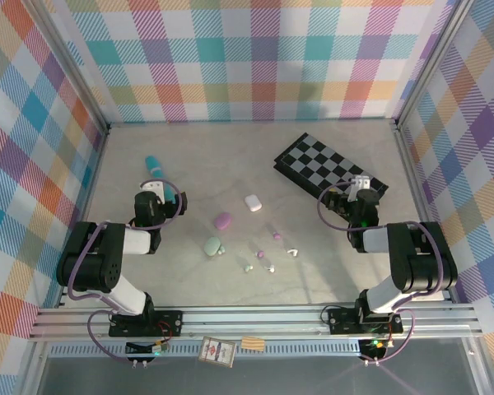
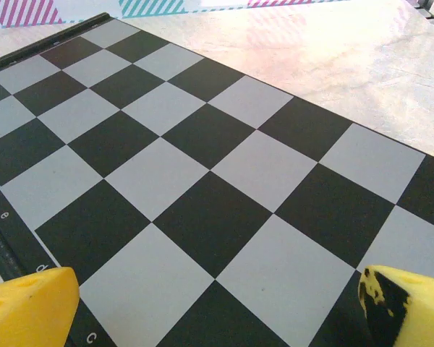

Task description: Insert the wireless bluetooth earbuds into the charging case

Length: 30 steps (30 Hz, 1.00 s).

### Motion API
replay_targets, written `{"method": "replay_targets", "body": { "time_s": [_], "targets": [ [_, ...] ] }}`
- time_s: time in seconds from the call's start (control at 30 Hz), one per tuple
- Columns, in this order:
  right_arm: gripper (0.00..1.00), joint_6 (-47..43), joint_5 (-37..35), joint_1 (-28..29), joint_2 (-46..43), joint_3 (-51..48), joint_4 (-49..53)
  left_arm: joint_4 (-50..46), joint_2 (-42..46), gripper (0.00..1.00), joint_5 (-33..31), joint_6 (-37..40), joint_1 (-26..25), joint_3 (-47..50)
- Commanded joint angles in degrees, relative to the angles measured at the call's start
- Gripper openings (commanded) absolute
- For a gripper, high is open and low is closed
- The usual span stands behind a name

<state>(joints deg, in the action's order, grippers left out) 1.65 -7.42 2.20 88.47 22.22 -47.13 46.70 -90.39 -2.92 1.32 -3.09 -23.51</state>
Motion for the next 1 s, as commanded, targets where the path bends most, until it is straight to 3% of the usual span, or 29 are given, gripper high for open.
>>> {"method": "replay_targets", "body": {
  "time_s": [0.0,0.8,0.97],
  "targets": [
    [0.99,0.1,0.7,-0.2,-0.3,0.5,-1.9,1.1,-0.1,1.0,-0.8,0.6,-0.4,-0.8],
    [0.99,0.1,0.7,-0.2,-0.5,0.4,-2.3,1.4,0.1,1.0,-0.8,0.8,-0.5,-0.6],
    [0.99,-1.0,2.4,-0.2,-6.5,4.2,9.1,-4.4,6.3,1.0,-4.7,2.3,-2.7,-1.2]
  ]
}}
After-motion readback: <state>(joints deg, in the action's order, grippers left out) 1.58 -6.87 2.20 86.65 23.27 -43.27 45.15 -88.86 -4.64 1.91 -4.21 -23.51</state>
